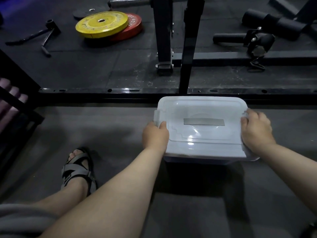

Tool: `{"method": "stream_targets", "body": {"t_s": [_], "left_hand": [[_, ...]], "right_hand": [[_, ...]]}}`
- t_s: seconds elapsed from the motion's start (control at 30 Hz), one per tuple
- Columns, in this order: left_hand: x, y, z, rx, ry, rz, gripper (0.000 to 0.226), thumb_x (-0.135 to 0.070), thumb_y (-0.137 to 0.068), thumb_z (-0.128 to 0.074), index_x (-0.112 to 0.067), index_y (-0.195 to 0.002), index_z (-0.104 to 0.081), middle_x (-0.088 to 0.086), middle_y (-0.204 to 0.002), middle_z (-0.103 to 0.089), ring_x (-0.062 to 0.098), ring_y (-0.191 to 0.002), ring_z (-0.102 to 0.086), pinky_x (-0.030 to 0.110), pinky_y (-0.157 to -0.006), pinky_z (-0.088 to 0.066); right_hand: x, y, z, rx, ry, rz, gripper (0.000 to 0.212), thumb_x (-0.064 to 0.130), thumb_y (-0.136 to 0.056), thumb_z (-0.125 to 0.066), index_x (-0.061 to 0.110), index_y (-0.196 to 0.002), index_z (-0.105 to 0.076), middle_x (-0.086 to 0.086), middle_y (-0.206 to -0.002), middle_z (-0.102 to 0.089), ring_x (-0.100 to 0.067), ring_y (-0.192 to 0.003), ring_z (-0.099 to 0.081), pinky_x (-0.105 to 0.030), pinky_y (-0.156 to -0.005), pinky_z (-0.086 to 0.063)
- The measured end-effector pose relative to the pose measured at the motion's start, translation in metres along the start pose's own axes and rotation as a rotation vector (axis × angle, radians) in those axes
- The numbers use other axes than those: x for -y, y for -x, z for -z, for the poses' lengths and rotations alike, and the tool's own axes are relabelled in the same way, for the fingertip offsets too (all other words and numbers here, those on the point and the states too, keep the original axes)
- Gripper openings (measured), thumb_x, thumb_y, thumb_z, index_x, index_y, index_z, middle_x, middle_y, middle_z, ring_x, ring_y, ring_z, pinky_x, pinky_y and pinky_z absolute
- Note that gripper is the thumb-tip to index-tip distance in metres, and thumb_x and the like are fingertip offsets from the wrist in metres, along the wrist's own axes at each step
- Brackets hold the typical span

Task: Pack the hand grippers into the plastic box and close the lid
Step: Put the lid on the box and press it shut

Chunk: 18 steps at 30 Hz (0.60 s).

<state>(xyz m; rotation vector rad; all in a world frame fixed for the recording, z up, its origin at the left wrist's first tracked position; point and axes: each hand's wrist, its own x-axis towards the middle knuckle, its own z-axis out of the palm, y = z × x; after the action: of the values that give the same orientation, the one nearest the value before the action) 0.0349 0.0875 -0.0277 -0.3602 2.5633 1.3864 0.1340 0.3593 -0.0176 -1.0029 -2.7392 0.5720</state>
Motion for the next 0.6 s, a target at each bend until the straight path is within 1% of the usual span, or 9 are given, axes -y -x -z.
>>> {"method": "stream_targets", "body": {"t_s": [0.1,0.2,0.3,0.37,0.43,0.5,0.53,0.57,0.6], "left_hand": [[0.001,-0.001,0.0,-0.009,-0.087,-0.03,0.037,-0.044,-0.092,-0.051,-0.015,-0.112,-0.062,0.004,-0.106,-0.067,0.029,-0.095,-0.063,0.035,-0.08,-0.051],[-0.001,0.0,0.0,-0.028,-0.162,-0.061,0.037,-0.043,-0.094,-0.05,-0.012,-0.112,-0.062,0.005,-0.107,-0.066,0.029,-0.096,-0.062,0.032,-0.075,-0.046],[-0.002,0.002,0.001,-0.053,-0.297,-0.14,0.037,-0.041,-0.097,-0.045,-0.011,-0.111,-0.062,0.008,-0.107,-0.067,0.032,-0.099,-0.061,0.036,-0.081,-0.05],[-0.003,0.003,0.001,-0.049,-0.343,-0.162,0.04,-0.041,-0.098,-0.04,-0.011,-0.116,-0.06,0.01,-0.112,-0.065,0.032,-0.102,-0.059,0.039,-0.085,-0.05],[-0.003,0.005,-0.001,-0.027,-0.409,-0.2,0.043,-0.035,-0.101,-0.034,-0.008,-0.132,-0.048,0.013,-0.13,-0.055,0.032,-0.116,-0.052,0.041,-0.094,-0.044],[-0.005,0.008,-0.005,0.005,-0.507,-0.307,0.051,-0.019,-0.099,-0.032,-0.007,-0.148,-0.025,0.013,-0.15,-0.035,0.031,-0.134,-0.036,0.041,-0.108,-0.033],[-0.007,0.008,-0.006,0.014,-0.552,-0.363,0.058,-0.014,-0.097,-0.032,-0.007,-0.152,-0.015,0.012,-0.156,-0.024,0.03,-0.141,-0.027,0.039,-0.113,-0.026],[-0.008,0.007,-0.007,0.018,-0.589,-0.402,0.062,-0.014,-0.096,-0.031,-0.008,-0.154,-0.009,0.011,-0.161,-0.014,0.029,-0.146,-0.018,0.037,-0.117,-0.019],[-0.008,0.006,-0.008,0.028,-0.626,-0.424,0.062,-0.02,-0.098,-0.029,-0.008,-0.155,-0.005,0.011,-0.163,-0.006,0.027,-0.149,-0.009,0.037,-0.119,-0.013]], "right_hand": [[0.0,0.001,0.0,0.005,-0.009,0.001,0.042,0.028,-0.102,-0.037,0.011,-0.14,-0.044,-0.021,-0.14,-0.041,-0.042,-0.128,-0.035,-0.047,-0.108,-0.028],[0.0,0.001,0.0,0.011,-0.016,-0.012,0.043,0.029,-0.103,-0.035,0.012,-0.142,-0.042,-0.02,-0.142,-0.038,-0.041,-0.13,-0.033,-0.047,-0.109,-0.028],[0.002,0.001,0.001,0.016,-0.01,-0.005,0.043,0.027,-0.102,-0.036,0.011,-0.141,-0.043,-0.02,-0.143,-0.039,-0.042,-0.128,-0.035,-0.048,-0.108,-0.028],[0.002,0.002,0.001,0.018,0.018,0.001,0.042,0.026,-0.101,-0.036,0.01,-0.14,-0.043,-0.021,-0.142,-0.039,-0.043,-0.126,-0.037,-0.049,-0.106,-0.03],[0.005,0.003,0.001,0.017,0.101,0.011,0.042,0.02,-0.099,-0.039,0.007,-0.138,-0.042,-0.021,-0.141,-0.04,-0.043,-0.125,-0.039,-0.049,-0.104,-0.033],[0.021,0.006,0.002,-0.045,0.162,0.091,0.041,0.014,-0.093,-0.044,0.003,-0.132,-0.044,-0.021,-0.134,-0.047,-0.042,-0.119,-0.044,-0.048,-0.1,-0.039],[0.033,0.009,0.0,-0.061,0.141,0.155,0.039,0.015,-0.093,-0.044,0.002,-0.129,-0.045,-0.021,-0.131,-0.05,-0.04,-0.117,-0.047,-0.047,-0.098,-0.041],[0.048,0.014,-0.003,-0.03,0.113,0.226,0.04,0.019,-0.095,-0.04,0.003,-0.132,-0.043,-0.02,-0.136,-0.048,-0.038,-0.121,-0.046,-0.046,-0.101,-0.04],[0.062,0.021,-0.01,0.043,0.113,0.301,0.047,0.025,-0.099,-0.035,0.006,-0.142,-0.037,-0.017,-0.148,-0.039,-0.034,-0.133,-0.039,-0.045,-0.109,-0.033]]}}
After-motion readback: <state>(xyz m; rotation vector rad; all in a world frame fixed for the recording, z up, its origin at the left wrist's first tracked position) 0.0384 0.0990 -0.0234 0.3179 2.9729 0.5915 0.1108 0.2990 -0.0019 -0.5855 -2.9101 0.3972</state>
